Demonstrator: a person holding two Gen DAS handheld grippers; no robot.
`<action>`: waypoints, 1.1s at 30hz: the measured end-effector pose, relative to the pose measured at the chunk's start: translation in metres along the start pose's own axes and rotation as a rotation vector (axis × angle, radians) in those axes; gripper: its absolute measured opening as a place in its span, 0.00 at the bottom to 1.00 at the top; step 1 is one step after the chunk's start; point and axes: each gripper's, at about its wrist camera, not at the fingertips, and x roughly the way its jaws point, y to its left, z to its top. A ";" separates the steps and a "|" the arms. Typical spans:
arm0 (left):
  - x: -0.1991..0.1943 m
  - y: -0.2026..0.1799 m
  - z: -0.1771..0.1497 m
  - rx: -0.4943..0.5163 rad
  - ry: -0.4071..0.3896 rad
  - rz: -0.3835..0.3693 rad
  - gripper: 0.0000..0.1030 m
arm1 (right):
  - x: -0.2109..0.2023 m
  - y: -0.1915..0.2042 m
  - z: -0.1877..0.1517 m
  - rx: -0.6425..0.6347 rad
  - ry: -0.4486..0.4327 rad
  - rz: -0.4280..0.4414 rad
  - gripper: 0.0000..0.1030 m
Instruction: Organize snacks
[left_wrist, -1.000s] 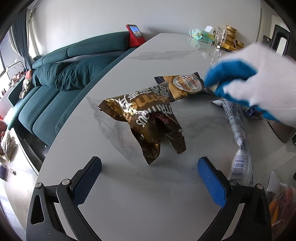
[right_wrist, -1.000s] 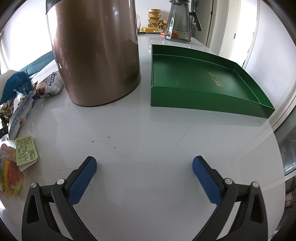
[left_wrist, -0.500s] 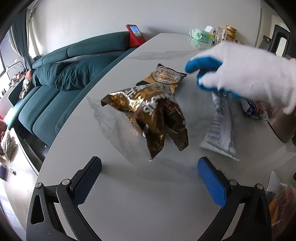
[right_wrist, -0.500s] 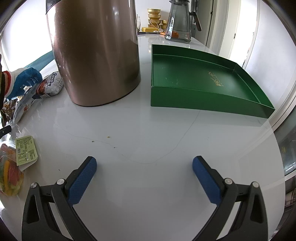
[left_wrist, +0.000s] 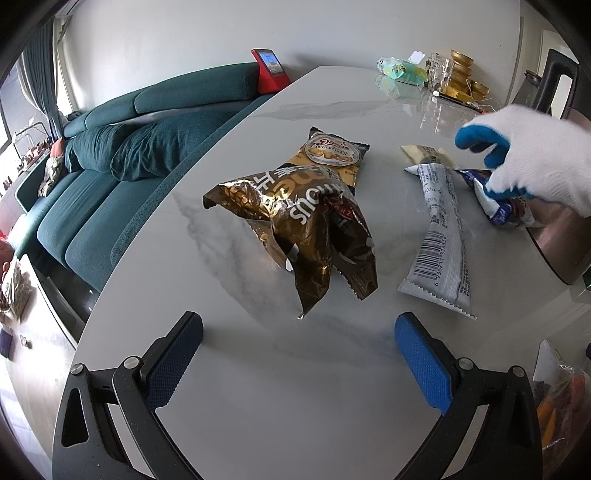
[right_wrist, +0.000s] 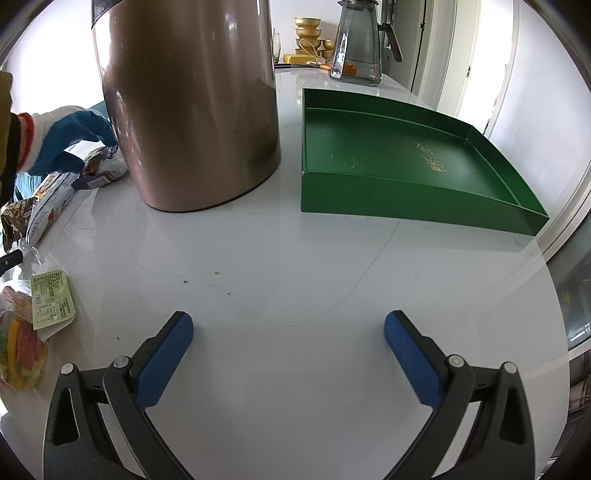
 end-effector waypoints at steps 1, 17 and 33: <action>0.000 0.000 0.000 0.000 0.000 0.000 0.99 | 0.000 0.000 0.000 0.000 0.000 0.000 1.00; 0.000 0.000 0.000 0.000 0.000 0.000 0.99 | 0.000 0.000 0.000 0.000 0.000 0.000 1.00; -0.002 0.001 -0.002 0.023 0.007 -0.015 0.99 | 0.000 0.000 0.000 0.000 0.000 0.000 1.00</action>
